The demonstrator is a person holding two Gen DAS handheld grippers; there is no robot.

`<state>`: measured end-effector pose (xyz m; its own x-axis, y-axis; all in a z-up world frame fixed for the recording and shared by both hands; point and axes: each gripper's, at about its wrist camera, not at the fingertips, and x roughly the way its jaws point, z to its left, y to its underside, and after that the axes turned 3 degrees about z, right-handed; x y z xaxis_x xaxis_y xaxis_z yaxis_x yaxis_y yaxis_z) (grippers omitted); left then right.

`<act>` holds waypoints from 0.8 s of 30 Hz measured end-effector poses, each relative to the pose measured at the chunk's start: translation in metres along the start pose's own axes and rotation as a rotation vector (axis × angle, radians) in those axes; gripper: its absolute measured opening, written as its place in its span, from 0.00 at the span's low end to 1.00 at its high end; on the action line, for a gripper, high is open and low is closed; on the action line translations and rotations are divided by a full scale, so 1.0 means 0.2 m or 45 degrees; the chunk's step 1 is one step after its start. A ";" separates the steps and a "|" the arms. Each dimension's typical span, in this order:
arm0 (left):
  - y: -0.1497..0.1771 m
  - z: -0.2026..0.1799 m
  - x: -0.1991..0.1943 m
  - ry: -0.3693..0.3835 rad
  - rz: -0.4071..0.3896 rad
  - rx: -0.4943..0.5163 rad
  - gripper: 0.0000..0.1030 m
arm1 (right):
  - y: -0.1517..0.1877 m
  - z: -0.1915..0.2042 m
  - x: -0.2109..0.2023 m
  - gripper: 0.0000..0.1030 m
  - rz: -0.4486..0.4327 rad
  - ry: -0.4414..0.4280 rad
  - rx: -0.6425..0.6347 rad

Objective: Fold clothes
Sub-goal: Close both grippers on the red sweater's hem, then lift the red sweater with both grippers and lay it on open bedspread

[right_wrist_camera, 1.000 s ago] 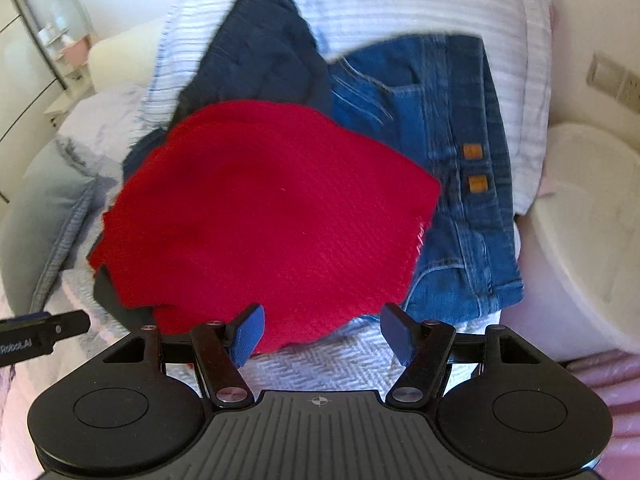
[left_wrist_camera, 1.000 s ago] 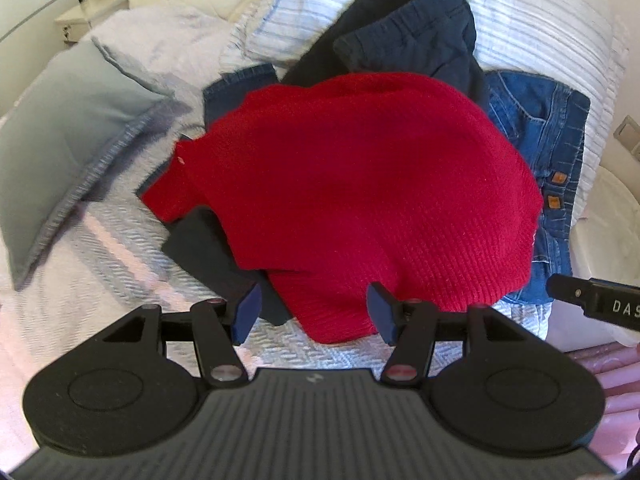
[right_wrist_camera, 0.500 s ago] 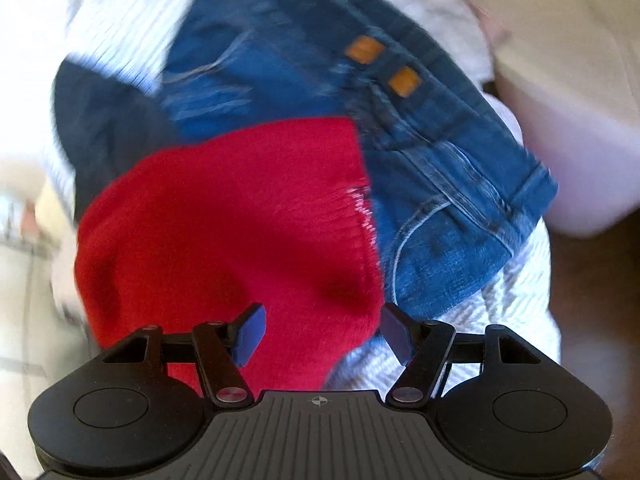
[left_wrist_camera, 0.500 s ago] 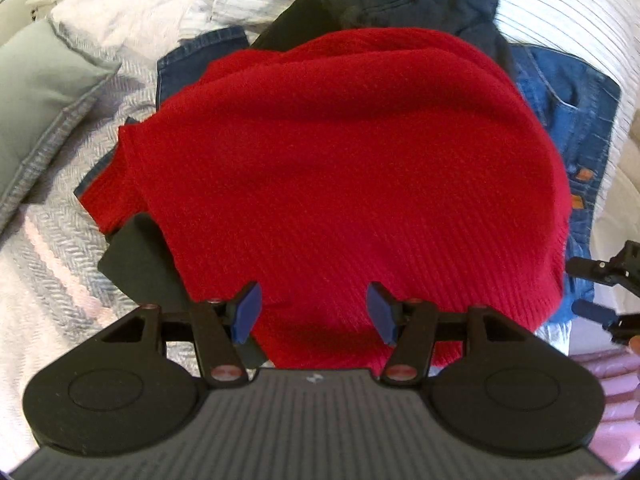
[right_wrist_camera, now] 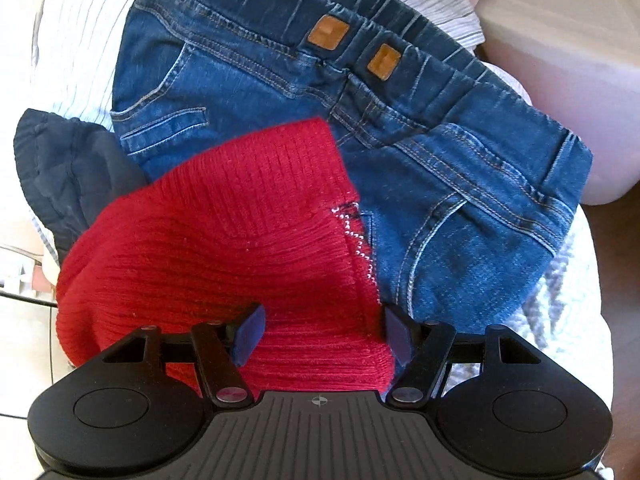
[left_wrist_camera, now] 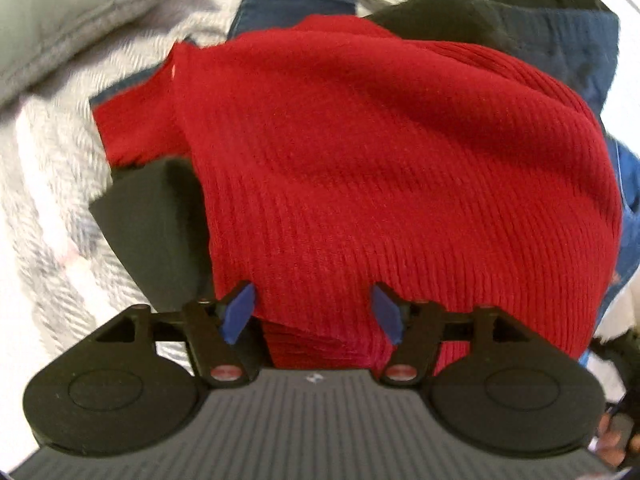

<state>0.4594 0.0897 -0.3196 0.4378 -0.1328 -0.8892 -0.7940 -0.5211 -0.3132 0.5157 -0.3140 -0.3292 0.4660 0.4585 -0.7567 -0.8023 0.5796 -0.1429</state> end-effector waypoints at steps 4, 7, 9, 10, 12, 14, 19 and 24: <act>-0.02 0.00 0.05 0.076 0.018 -0.058 0.49 | 0.00 0.05 -0.01 0.22 0.028 0.083 -0.106; -0.03 -0.02 0.02 0.101 0.002 -0.026 0.19 | 0.00 0.08 -0.06 0.06 0.026 0.096 -0.158; -0.02 -0.02 -0.02 0.106 -0.022 0.000 0.08 | 0.01 0.12 -0.12 0.05 0.005 0.095 -0.213; -0.02 -0.02 -0.06 0.115 -0.033 0.001 0.06 | 0.02 0.14 -0.15 0.05 -0.009 0.095 -0.247; 0.00 0.00 -0.14 0.138 -0.056 -0.003 0.05 | 0.02 0.20 -0.24 0.04 -0.038 0.022 -0.306; 0.02 0.01 -0.23 0.153 -0.086 0.007 0.05 | 0.03 0.28 -0.32 0.03 -0.058 -0.063 -0.375; 0.09 0.00 -0.55 0.165 -0.212 0.066 0.04 | 0.07 0.57 -0.50 0.03 -0.076 -0.283 -0.569; 0.19 0.09 -0.97 0.183 -0.389 0.040 0.04 | 0.21 0.82 -0.65 0.03 -0.048 -0.501 -0.714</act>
<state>0.3359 0.1109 -0.1643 0.7107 -0.0935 -0.6972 -0.6286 -0.5294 -0.5698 0.4832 -0.2388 -0.1311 0.5130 0.7173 -0.4716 -0.8053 0.2119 -0.5537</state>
